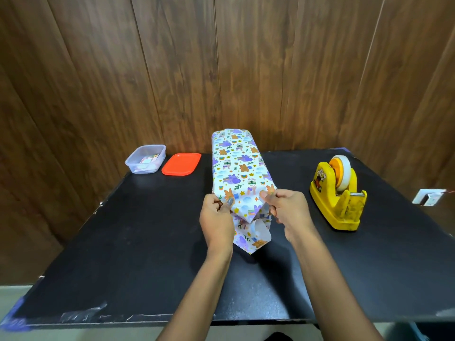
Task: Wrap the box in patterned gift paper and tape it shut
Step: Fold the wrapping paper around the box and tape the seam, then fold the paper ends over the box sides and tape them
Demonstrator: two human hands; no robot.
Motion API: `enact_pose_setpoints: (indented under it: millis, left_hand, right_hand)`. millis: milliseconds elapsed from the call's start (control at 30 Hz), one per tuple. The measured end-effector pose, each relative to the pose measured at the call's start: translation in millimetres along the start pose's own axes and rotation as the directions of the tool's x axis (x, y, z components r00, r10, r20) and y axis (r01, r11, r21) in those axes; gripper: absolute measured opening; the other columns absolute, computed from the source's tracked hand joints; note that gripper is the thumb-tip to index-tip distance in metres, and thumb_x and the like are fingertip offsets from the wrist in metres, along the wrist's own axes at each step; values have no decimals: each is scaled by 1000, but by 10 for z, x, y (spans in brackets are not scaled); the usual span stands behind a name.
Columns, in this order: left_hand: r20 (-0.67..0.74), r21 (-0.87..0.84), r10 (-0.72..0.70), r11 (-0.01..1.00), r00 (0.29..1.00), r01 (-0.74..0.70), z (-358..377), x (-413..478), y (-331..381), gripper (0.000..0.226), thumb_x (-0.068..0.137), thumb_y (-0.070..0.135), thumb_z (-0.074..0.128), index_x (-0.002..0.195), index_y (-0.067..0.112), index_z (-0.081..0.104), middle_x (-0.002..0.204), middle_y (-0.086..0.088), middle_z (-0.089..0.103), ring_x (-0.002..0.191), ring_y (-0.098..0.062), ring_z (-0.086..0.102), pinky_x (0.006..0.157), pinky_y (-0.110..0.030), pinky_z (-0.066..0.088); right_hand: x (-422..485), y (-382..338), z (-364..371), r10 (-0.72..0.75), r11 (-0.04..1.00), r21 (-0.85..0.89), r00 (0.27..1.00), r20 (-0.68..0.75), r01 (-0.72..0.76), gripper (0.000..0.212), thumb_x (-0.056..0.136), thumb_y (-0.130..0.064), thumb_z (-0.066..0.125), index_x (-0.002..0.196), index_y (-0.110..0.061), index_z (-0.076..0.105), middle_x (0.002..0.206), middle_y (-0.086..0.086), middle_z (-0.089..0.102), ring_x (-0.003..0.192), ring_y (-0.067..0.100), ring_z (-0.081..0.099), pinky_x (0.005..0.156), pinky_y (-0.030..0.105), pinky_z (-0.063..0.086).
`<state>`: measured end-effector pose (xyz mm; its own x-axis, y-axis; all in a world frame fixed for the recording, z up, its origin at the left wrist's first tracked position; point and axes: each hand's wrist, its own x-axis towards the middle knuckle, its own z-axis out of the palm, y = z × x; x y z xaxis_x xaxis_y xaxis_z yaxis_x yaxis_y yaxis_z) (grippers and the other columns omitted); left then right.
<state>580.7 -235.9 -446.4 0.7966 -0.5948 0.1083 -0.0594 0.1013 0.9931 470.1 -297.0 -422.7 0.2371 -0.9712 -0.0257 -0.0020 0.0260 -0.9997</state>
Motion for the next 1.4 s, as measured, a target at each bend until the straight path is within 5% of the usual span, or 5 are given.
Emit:
enact_pose_setpoints:
  millis: [367, 800, 967, 1200, 1400]
  left_hand:
    - [192, -305, -153, 929, 969, 207, -41, -70, 24, 4, 86, 0, 61, 84, 2, 64, 87, -14, 69, 84, -28, 62, 85, -47, 50]
    - [41, -333, -178, 925, 983, 182, -75, 130, 179, 28, 90, 3, 56, 62, 6, 52, 70, -7, 60, 63, -17, 55, 54, -22, 47]
    - [65, -354, -184, 915, 981, 195, -96, 183, 228, 28, 92, 4, 52, 64, 9, 47, 69, -5, 60, 55, -12, 59, 51, -21, 48]
    - [198, -362, -176, 901, 964, 239, -115, 132, 155, 4, 91, 3, 55, 89, 4, 52, 91, -11, 66, 71, -18, 67, 58, -28, 54]
    - [271, -334, -140, 914, 952, 230, -114, 78, 34, 14, 88, -1, 58, 98, 4, 66, 102, -12, 71, 91, -25, 68, 77, -36, 56]
  right_hand:
    - [-44, 105, 74, 73, 997, -1, 988, 138, -73, 38, 78, -10, 74, 52, -8, 46, 44, 5, 45, 35, 8, 25, 37, 16, 21]
    - [-37, 56, 12, 97, 995, -39, 949, 301, -89, 21, 74, -1, 74, 88, 14, 69, 74, 2, 72, 66, 11, 66, 54, 15, 51]
    - [-89, 29, 84, 51, 996, -88, 955, 292, -26, 15, 79, -5, 71, 68, 4, 64, 73, 9, 68, 66, 11, 62, 50, 14, 40]
    - [-90, 156, 205, -7, 939, -333, 969, 246, 91, 20, 56, -41, 82, 53, -30, 66, 79, -3, 66, 111, 25, 53, 98, 52, 38]
    - [-115, 178, 165, 71, 991, -124, 978, 195, -47, 22, 71, -23, 79, 65, -4, 70, 77, 12, 67, 70, 13, 54, 74, 29, 39]
